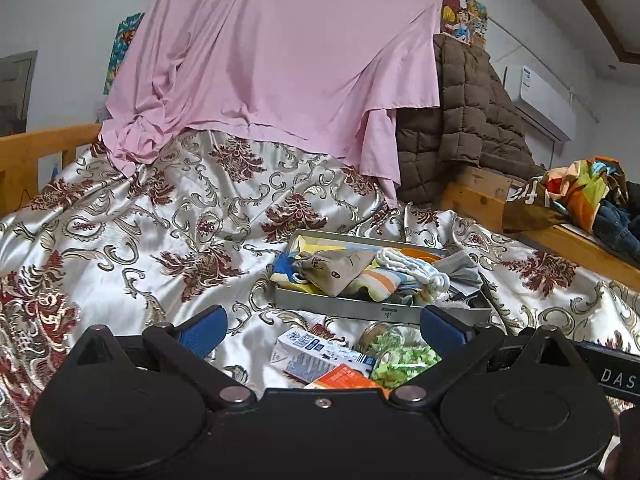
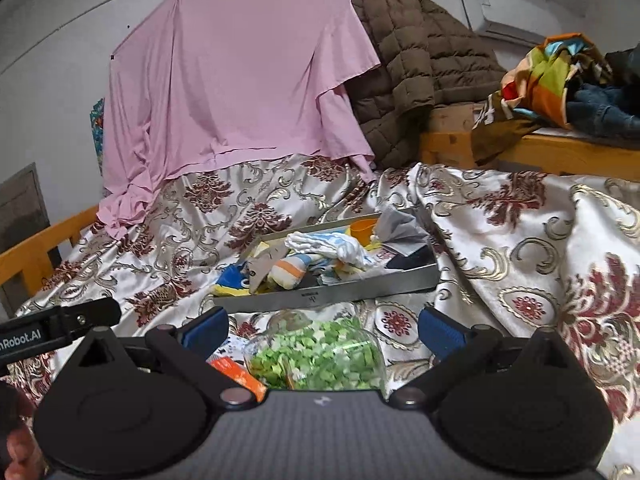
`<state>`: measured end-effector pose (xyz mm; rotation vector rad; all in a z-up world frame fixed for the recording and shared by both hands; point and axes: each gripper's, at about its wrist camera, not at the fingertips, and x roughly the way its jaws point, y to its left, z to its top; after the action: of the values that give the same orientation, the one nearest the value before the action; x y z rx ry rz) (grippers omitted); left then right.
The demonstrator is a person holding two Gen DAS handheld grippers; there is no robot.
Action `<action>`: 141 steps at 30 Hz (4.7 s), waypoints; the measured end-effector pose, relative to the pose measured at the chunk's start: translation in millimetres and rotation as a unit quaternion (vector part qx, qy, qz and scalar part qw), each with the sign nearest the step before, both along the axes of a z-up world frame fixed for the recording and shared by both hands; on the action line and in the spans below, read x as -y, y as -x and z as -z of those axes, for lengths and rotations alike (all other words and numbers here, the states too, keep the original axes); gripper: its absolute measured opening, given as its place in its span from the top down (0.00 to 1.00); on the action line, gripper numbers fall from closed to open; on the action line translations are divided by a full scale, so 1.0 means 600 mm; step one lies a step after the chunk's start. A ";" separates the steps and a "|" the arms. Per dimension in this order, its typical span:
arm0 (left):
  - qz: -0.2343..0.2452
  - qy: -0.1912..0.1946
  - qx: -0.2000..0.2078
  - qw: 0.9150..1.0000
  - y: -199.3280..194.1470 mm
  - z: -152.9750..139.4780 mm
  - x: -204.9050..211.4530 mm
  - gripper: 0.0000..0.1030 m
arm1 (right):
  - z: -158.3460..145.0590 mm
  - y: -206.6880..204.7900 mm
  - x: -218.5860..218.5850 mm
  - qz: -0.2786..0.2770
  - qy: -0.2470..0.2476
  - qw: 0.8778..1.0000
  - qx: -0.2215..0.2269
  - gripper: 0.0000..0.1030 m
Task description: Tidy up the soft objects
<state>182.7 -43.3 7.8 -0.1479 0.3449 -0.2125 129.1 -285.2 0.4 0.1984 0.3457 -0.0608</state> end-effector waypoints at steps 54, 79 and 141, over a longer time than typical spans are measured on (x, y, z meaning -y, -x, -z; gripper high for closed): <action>-0.038 -0.020 -0.025 0.999 0.125 0.067 -0.033 0.01 | 0.046 0.098 -0.047 0.037 0.032 0.998 -0.045 0.00; -0.041 -0.020 -0.027 0.999 0.123 0.068 -0.037 0.01 | 0.050 0.094 -0.047 0.035 0.034 0.997 -0.056 0.00; -0.044 -0.028 -0.048 0.998 0.119 0.073 -0.036 0.01 | 0.049 0.094 -0.048 0.035 0.035 0.997 -0.059 0.00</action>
<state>111.4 -21.7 -36.2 -0.1171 0.4377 -0.1095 73.0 -256.6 -29.2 0.1379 0.4533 -0.1536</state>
